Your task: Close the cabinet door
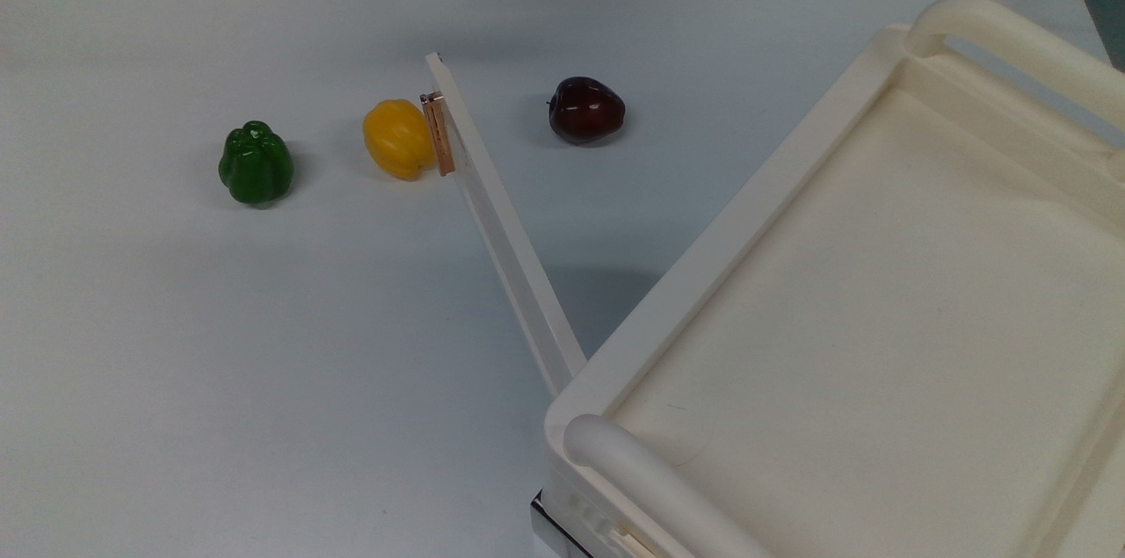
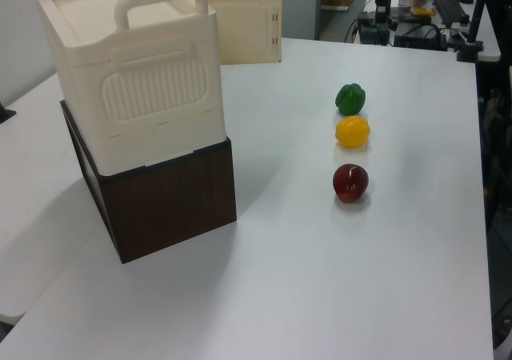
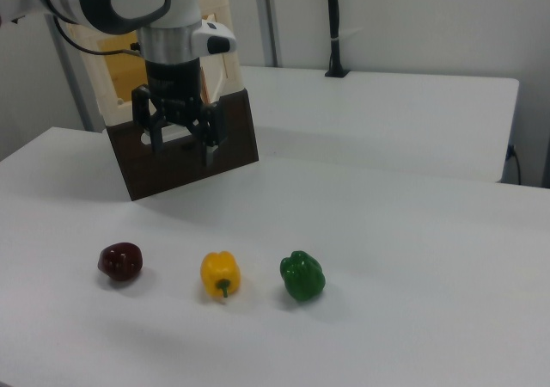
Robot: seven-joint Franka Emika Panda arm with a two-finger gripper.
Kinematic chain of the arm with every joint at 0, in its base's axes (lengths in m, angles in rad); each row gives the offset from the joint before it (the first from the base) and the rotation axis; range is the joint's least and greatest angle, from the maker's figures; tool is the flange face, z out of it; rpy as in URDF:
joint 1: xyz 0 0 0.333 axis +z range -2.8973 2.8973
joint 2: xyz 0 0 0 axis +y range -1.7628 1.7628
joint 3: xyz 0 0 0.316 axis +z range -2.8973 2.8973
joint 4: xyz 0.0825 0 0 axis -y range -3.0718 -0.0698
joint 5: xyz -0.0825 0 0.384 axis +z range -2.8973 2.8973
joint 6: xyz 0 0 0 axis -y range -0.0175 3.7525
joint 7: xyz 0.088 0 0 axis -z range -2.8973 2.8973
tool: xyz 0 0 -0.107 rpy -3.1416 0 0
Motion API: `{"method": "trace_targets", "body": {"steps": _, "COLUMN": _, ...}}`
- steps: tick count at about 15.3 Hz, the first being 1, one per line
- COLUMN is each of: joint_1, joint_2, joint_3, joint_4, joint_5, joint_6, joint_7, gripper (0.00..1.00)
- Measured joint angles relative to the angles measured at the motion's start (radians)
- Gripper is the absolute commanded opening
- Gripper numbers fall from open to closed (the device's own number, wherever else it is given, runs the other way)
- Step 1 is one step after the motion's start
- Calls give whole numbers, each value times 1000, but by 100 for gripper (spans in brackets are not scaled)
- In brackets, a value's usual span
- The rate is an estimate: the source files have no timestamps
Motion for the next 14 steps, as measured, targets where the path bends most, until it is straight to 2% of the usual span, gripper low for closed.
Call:
{"method": "trace_targets", "body": {"steps": 2, "joint_1": 0, "joint_2": 1, "joint_3": 4, "joint_4": 0, "joint_5": 0, "joint_6": 0, "joint_7": 28, "gripper": 99}}
{"method": "trace_targets", "body": {"steps": 4, "joint_1": 1, "joint_2": 2, "joint_3": 8, "joint_4": 0, "joint_5": 0, "joint_6": 0, "joint_7": 48, "gripper": 67}}
{"method": "trace_targets", "body": {"steps": 5, "joint_1": 1, "joint_2": 3, "joint_3": 9, "joint_4": 0, "joint_5": 0, "joint_6": 0, "joint_7": 53, "gripper": 42}}
{"method": "trace_targets", "body": {"steps": 6, "joint_1": 1, "joint_2": 3, "joint_3": 9, "joint_4": 0, "joint_5": 0, "joint_6": 0, "joint_7": 59, "gripper": 22}}
{"method": "trace_targets", "body": {"steps": 7, "joint_1": 1, "joint_2": 3, "joint_3": 9, "joint_4": 0, "joint_5": 0, "joint_6": 0, "joint_7": 65, "gripper": 7}}
{"method": "trace_targets", "body": {"steps": 8, "joint_1": 1, "joint_2": 3, "joint_3": 9, "joint_4": 0, "joint_5": 0, "joint_6": 0, "joint_7": 70, "gripper": 2}}
{"method": "trace_targets", "body": {"steps": 10, "joint_1": 1, "joint_2": 3, "joint_3": 9, "joint_4": 0, "joint_5": 4, "joint_6": 12, "joint_7": 116, "gripper": 0}}
{"method": "trace_targets", "body": {"steps": 14, "joint_1": 15, "joint_2": 13, "joint_3": 11, "joint_4": 0, "joint_5": 47, "joint_6": 195, "joint_7": 392, "gripper": 0}}
